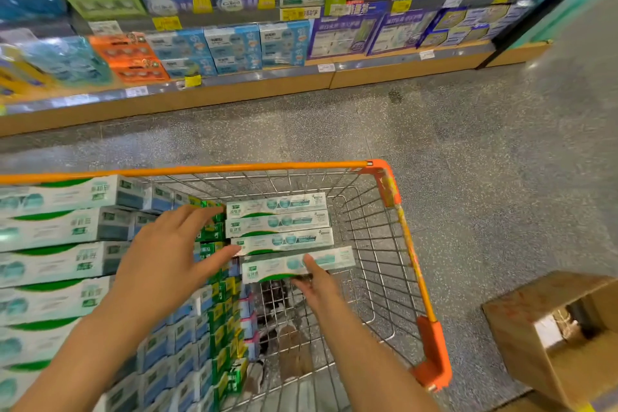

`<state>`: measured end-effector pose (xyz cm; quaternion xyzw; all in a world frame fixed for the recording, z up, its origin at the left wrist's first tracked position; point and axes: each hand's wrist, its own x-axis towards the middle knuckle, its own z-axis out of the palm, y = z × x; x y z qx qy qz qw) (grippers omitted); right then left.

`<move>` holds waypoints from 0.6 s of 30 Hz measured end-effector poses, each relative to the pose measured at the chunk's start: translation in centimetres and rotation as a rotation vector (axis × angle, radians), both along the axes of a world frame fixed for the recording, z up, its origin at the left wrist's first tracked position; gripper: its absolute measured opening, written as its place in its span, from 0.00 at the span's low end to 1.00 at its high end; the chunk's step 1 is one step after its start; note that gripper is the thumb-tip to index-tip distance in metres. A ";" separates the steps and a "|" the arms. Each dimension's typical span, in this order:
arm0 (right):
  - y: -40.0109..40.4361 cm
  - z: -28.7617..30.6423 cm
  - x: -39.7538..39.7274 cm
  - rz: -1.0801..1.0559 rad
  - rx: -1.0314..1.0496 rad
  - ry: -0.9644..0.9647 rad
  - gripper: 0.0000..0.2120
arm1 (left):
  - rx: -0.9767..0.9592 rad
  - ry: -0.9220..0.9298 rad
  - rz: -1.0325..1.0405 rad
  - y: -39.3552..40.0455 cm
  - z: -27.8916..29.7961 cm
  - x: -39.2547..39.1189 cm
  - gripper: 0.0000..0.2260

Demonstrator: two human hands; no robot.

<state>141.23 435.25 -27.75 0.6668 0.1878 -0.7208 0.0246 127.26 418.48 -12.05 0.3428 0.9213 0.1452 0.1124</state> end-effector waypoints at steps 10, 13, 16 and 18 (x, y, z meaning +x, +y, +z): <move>-1.4 -2.8 -2.2 -0.022 -0.073 -0.071 0.18 | -0.004 -0.018 -0.029 -1.7 -0.9 0.2 0.34; -1.3 -3.1 -1.6 0.038 -0.082 -0.064 0.18 | -0.014 -0.024 -0.032 -1.7 -0.7 0.4 0.34; -0.9 -2.2 -1.1 0.286 -0.052 -0.076 0.15 | -0.020 -0.032 -0.049 -1.9 -0.2 0.6 0.34; -0.2 -0.2 -1.2 0.552 0.038 -0.117 0.12 | -0.013 -0.030 -0.057 -2.0 0.5 0.8 0.33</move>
